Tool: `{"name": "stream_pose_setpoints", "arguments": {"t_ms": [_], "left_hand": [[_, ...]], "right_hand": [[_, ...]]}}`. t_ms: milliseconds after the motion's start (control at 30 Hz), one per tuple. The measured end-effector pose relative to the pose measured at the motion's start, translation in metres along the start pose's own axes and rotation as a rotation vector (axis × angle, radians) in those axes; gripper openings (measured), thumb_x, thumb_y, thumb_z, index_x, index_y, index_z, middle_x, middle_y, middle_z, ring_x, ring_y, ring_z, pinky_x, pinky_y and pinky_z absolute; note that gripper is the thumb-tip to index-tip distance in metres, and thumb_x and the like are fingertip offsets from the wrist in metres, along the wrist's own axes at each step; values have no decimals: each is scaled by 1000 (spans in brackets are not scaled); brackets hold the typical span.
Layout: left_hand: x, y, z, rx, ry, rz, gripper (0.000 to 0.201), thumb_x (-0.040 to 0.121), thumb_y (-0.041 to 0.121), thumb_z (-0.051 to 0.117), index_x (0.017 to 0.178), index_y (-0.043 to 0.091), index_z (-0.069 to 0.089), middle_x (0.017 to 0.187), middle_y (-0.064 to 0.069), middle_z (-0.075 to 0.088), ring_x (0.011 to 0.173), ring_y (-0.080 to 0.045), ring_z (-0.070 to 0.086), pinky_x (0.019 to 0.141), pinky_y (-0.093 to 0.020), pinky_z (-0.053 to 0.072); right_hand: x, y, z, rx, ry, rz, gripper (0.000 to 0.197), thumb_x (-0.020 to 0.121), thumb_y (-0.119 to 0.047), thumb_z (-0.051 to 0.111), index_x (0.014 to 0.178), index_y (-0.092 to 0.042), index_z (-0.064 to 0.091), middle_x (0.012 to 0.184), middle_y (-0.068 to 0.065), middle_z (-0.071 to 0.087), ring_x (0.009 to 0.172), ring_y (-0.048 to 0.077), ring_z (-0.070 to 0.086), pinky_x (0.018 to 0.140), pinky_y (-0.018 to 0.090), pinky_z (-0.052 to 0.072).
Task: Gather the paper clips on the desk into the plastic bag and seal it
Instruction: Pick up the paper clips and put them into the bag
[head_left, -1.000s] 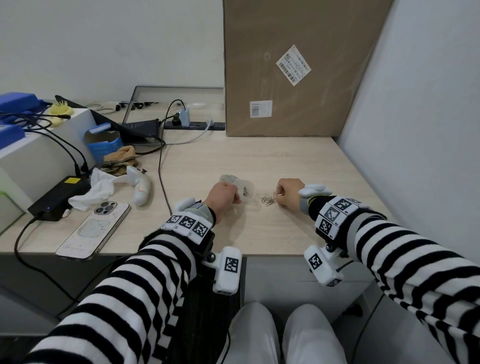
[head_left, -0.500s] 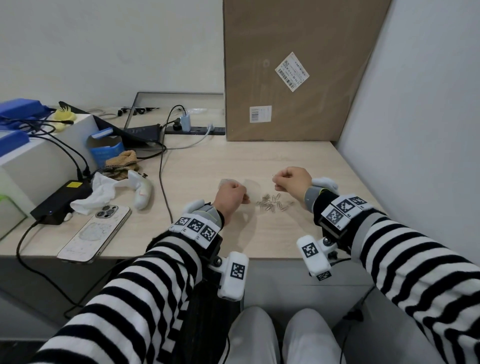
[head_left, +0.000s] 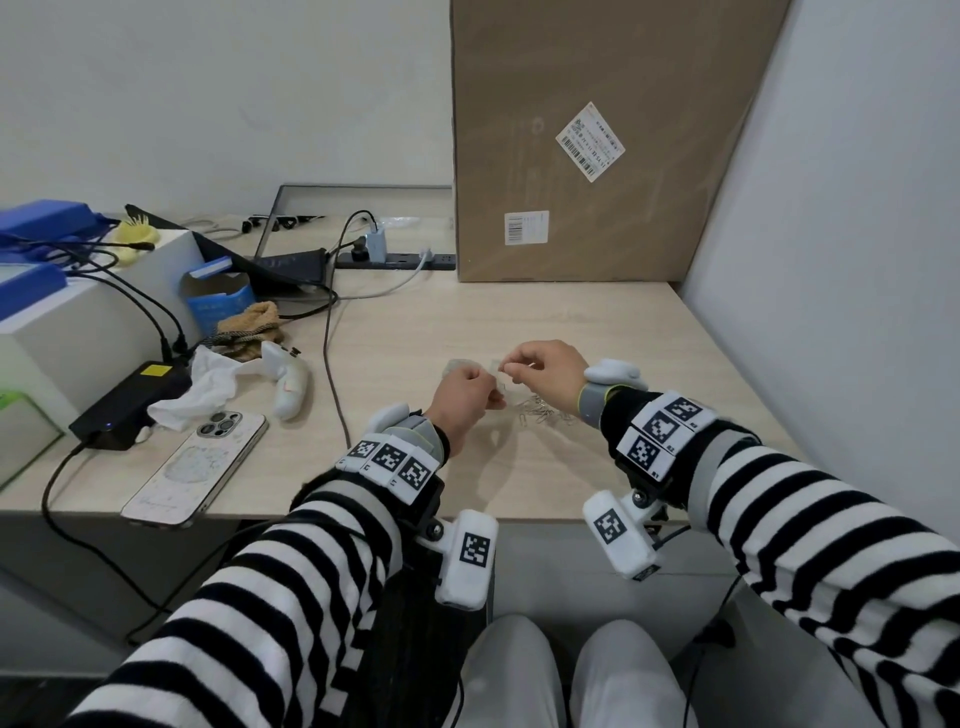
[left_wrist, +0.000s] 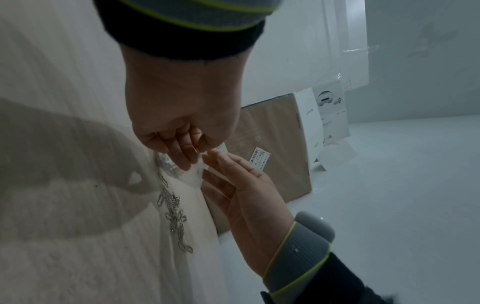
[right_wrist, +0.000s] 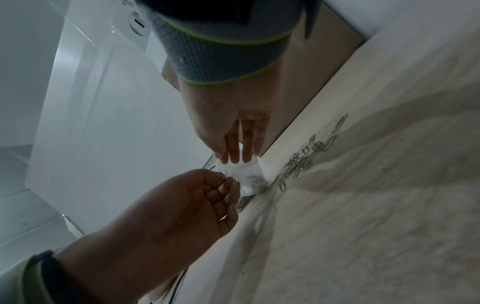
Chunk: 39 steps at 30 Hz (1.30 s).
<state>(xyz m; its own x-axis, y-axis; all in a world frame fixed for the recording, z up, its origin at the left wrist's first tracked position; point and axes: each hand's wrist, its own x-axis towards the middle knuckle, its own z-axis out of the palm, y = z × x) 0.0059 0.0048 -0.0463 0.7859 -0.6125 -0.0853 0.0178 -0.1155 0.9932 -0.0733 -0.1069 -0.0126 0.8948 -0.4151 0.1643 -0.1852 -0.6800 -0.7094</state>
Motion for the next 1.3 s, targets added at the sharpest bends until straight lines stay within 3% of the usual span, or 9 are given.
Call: {"name": "stream_pose_setpoints", "arguments": {"t_ms": [100,233,333,467,733,867,1033,1200,1300], "left_hand": [[2,-1,-2,-34,3,-19,25,91,6,39,69,15,47,72,-4,53,64,-15,57,48,-19,33],[5,-2,-5,-34,27,-45,28,90,5,37,66,16,46,70,-3,52,64,-14,57,50,-22,29],[9,-8,-10,-6,38,-80,28,88,1,36,65,12,48,66,-6,53,62,-19,54,36,-13,31],[13,-14,-13,43,-14,-125,27,87,1,38,64,8,50,63,-11,54,53,-18,45,35,-13,32],[17,-15,-19,-40,-59,-186,26,90,0,37,68,8,49,45,-1,59,57,-17,47,36,-14,35],[17,-15,-20,-90,-70,-194,25,91,1,36,71,9,49,41,4,59,59,-17,47,36,-13,34],[17,-17,-19,-97,-65,-191,24,91,1,37,71,9,48,40,4,58,60,-18,49,37,-14,36],[17,-18,-19,-112,-79,-186,25,90,2,39,70,8,51,43,3,59,58,-18,47,40,-15,35],[15,-17,-18,-102,-68,-174,26,90,1,39,68,7,50,42,1,58,58,-18,47,38,-14,35]], "right_hand": [[-3,2,-5,48,53,-21,15,89,-18,58,95,-17,72,94,-2,71,88,14,62,80,25,47],[-4,14,-15,-43,149,18,13,88,-21,59,98,-18,67,103,0,70,82,14,58,73,24,43],[-4,32,-19,-281,-27,160,40,86,-38,63,119,-18,57,124,3,58,102,20,57,83,29,43],[-6,43,-12,-539,-299,283,76,77,-54,67,140,-25,37,139,7,40,126,30,43,103,41,37],[8,34,5,-504,-346,160,31,85,-23,64,113,-14,54,123,10,46,107,30,54,95,38,43],[12,34,4,-551,-387,124,8,88,-15,57,95,-16,53,107,4,45,89,21,48,81,31,39],[10,32,1,-606,-402,102,8,92,-12,52,92,-15,45,105,7,49,88,20,43,75,28,32],[9,29,1,-657,-401,110,21,93,-6,46,112,-3,56,119,14,60,89,22,48,74,28,35],[8,31,0,-659,-362,104,21,93,-9,46,110,-7,57,117,11,62,102,29,57,74,27,35]]}}
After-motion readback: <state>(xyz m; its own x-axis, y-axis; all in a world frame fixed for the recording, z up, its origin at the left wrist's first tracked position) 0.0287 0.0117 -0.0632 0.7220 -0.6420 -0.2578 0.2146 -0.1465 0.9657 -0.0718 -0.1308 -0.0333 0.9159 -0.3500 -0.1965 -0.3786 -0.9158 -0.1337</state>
